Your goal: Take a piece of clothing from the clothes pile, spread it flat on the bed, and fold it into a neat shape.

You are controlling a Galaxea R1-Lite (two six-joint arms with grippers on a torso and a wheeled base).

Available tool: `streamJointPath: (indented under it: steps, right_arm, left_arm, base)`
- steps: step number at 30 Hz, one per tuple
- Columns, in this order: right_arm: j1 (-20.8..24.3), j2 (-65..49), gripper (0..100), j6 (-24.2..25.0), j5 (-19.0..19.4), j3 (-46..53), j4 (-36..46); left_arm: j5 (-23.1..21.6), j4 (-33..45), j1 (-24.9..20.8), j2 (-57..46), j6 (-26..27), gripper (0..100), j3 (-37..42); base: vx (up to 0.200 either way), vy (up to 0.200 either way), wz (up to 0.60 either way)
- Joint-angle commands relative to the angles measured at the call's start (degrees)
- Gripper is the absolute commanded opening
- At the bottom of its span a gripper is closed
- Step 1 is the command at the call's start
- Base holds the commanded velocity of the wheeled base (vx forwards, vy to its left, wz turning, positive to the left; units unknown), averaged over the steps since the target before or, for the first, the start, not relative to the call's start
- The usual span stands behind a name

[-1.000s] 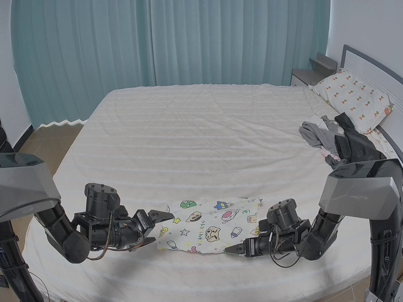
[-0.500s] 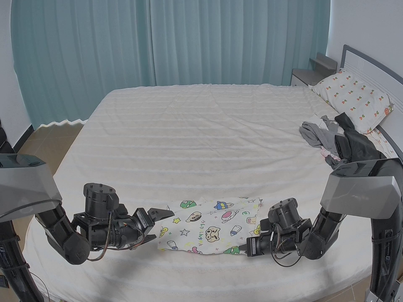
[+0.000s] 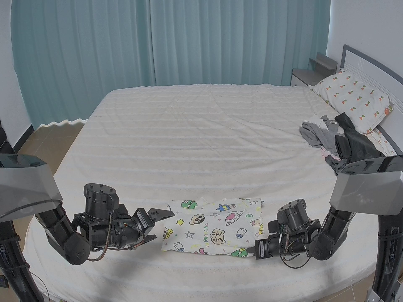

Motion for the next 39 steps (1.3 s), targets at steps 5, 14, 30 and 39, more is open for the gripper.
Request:
streamJointPath:
  steps: [5, 14, 30, 39]
  right_arm:
    - [-1.9, -1.3, 0, -0.5, 0.0, 1.5, 0.1]
    - [-2.5, -1.0, 0, -0.7, 0.0, 1.8, 0.1]
    - [-6.3, -3.7, 100, -2.0, -0.3, 2.3, -1.5]
    - [-6.7, 0.2, 100, -2.2, -0.5, -4.3, -3.8]
  left_arm:
    - [0.0, 0.0, 0.1, 0.1, 0.0, 100, 0.0]
    - [0.0, 0.0, 0.0, 0.1, 0.0, 100, -0.1]
    - [5.4, -6.7, 0.3, 6.4, 6.4, 100, -1.2]
    - [5.3, -5.2, 3.6, 15.8, 25.2, 100, -8.7]
  base:
    - [0.0, 0.0, 0.0]
    - [0.0, 0.0, 0.0]
    - [0.0, 0.0, 0.0]
    - [0.0, 0.0, 0.0]
